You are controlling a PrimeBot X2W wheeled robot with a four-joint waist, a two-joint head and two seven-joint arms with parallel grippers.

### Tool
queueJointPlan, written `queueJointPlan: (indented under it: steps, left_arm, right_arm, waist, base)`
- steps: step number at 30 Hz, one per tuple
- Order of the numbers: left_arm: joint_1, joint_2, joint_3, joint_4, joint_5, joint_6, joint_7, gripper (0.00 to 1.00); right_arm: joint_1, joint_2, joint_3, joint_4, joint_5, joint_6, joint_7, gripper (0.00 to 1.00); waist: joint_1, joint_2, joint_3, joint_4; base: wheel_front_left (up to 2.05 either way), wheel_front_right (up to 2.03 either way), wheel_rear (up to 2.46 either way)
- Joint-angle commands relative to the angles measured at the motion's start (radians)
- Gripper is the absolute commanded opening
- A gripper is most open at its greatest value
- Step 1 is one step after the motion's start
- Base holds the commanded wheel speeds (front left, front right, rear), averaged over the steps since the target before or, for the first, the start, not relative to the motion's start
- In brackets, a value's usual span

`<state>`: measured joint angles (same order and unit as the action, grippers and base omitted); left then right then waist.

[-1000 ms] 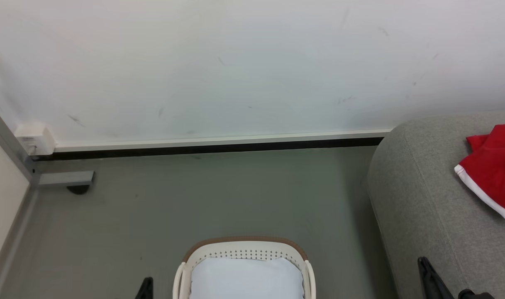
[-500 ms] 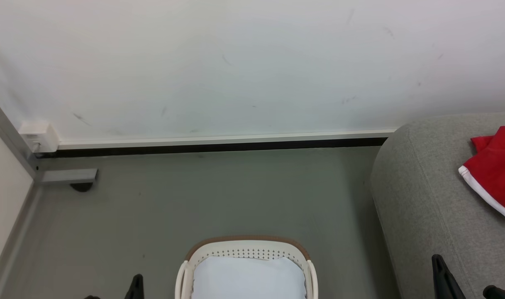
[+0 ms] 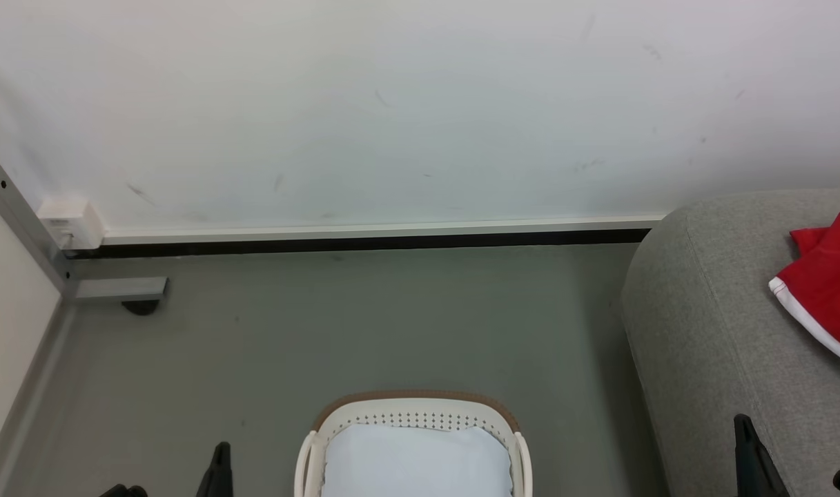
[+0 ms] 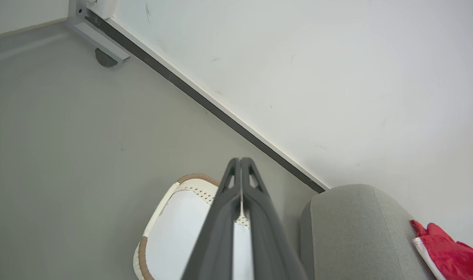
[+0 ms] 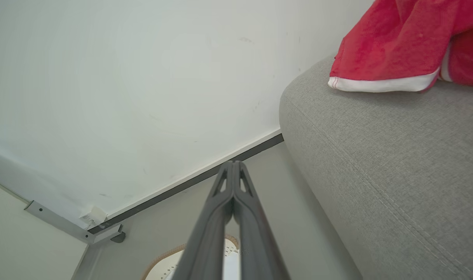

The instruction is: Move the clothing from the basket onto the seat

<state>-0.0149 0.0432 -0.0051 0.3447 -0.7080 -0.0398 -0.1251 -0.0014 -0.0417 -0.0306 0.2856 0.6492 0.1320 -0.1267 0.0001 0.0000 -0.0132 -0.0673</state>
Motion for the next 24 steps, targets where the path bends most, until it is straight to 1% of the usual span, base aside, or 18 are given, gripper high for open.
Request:
queueJointPlan:
  steps: [1,24]
  left_arm:
    - [-0.023,0.005,0.008,-0.017,-0.032,-0.004,0.006,0.0]
    - [-0.049,0.007,0.046,-0.046,-0.32,-0.033,0.083,0.0]
  right_arm:
    - [-0.032,-0.008,-0.005,-0.018,0.036,-0.001,0.006,0.0]
    - [-0.059,-0.01,-0.032,-0.027,0.343,-0.001,0.085,0.0]
  waist:
    - [-0.0001,0.0,0.0,0.001]
    - [-0.0001,0.0,0.004,0.017]
  base:
    - [0.0,0.0,0.0]
    - [0.0,0.0,0.0]
